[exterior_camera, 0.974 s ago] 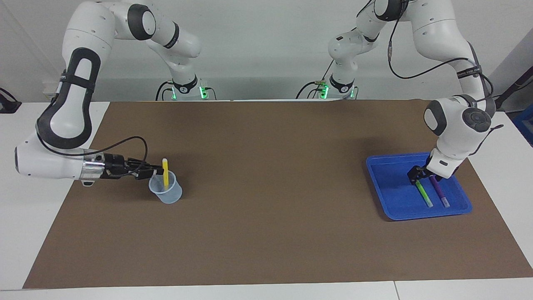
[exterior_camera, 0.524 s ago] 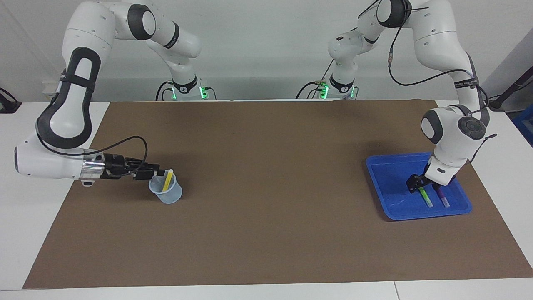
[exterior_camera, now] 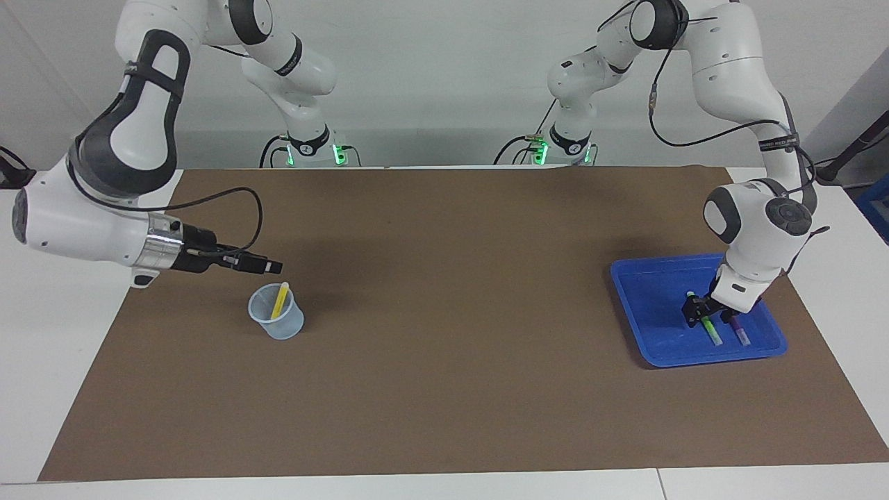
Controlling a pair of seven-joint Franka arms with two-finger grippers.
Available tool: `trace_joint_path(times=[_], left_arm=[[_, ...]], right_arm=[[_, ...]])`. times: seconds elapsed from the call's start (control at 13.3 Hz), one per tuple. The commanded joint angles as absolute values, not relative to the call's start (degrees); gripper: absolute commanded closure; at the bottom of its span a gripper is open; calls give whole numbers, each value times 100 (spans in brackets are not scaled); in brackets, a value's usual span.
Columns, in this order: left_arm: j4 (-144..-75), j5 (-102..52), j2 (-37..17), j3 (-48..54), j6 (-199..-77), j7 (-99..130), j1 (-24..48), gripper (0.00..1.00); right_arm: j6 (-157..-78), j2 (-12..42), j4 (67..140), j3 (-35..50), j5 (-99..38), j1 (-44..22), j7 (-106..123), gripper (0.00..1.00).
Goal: Transfer and insert pens with both arms
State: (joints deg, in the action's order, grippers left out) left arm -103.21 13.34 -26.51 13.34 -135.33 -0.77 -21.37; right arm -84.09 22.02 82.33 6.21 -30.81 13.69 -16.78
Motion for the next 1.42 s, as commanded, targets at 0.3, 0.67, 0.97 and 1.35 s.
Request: trace_joint_path(times=[0.3, 0.67, 0.97, 1.35], left_arm=[[-10661, 1450, -2663, 1389, -13975, -88, -2268, 36], [-10644, 1441, -2663, 1389, -13913, -88, -2250, 64], [-10661, 1441, -2654, 1389, -13913, -35, -2241, 88], [-10661, 1441, -2637, 1389, -13869, 148, -2233, 100]], right_arm=[[-8245, 977, 8578, 650, -1681, 959, -889, 37], [-8183, 397, 8604, 650, -1003, 747, -572, 33], [-8173, 159, 8832, 650, -897, 747, -457, 31], [-8182, -8, 9052, 677, -255, 395, -440, 21]])
